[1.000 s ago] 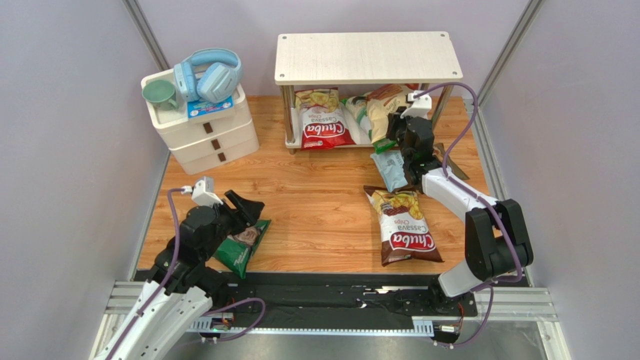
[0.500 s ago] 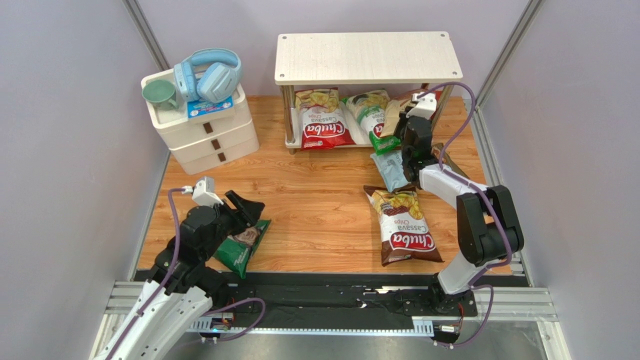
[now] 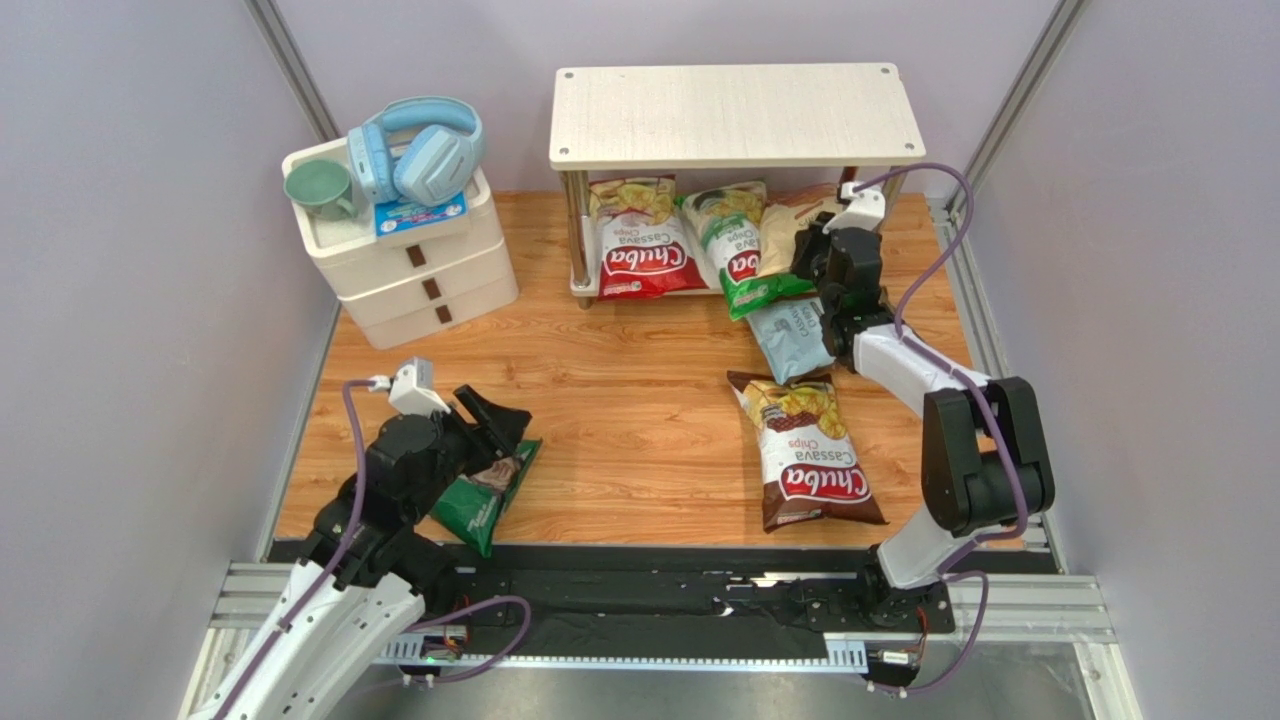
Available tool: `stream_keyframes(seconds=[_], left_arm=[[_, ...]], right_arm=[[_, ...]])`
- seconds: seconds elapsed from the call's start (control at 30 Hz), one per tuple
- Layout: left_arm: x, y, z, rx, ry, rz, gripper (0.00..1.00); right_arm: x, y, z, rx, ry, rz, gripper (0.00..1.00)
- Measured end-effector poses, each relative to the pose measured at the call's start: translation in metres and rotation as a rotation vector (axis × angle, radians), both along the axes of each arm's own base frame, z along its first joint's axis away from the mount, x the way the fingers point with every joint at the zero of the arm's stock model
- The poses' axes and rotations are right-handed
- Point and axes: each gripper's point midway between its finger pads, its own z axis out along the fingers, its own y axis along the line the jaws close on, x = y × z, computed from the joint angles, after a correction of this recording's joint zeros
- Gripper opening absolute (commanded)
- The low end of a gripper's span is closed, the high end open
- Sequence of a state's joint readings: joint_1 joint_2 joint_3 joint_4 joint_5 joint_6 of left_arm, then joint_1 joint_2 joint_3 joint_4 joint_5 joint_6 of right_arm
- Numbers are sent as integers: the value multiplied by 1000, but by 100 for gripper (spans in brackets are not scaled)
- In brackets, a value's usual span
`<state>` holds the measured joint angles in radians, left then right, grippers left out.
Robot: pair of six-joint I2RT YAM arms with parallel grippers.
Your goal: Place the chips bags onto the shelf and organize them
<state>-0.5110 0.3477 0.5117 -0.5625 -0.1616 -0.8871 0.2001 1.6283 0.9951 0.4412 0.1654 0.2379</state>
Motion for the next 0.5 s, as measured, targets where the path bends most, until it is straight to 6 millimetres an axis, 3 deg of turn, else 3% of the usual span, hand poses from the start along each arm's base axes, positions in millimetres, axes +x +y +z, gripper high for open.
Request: stream_keyframes(seconds=[0.3,0.5], left_arm=[[0,-1,-1,-1,2,-4,70],[0,-1,-1,-2,1,-3,70]], right_arm=[[-26,25,12,79,25,102,0],[-37,17,26,55,21,52,0]])
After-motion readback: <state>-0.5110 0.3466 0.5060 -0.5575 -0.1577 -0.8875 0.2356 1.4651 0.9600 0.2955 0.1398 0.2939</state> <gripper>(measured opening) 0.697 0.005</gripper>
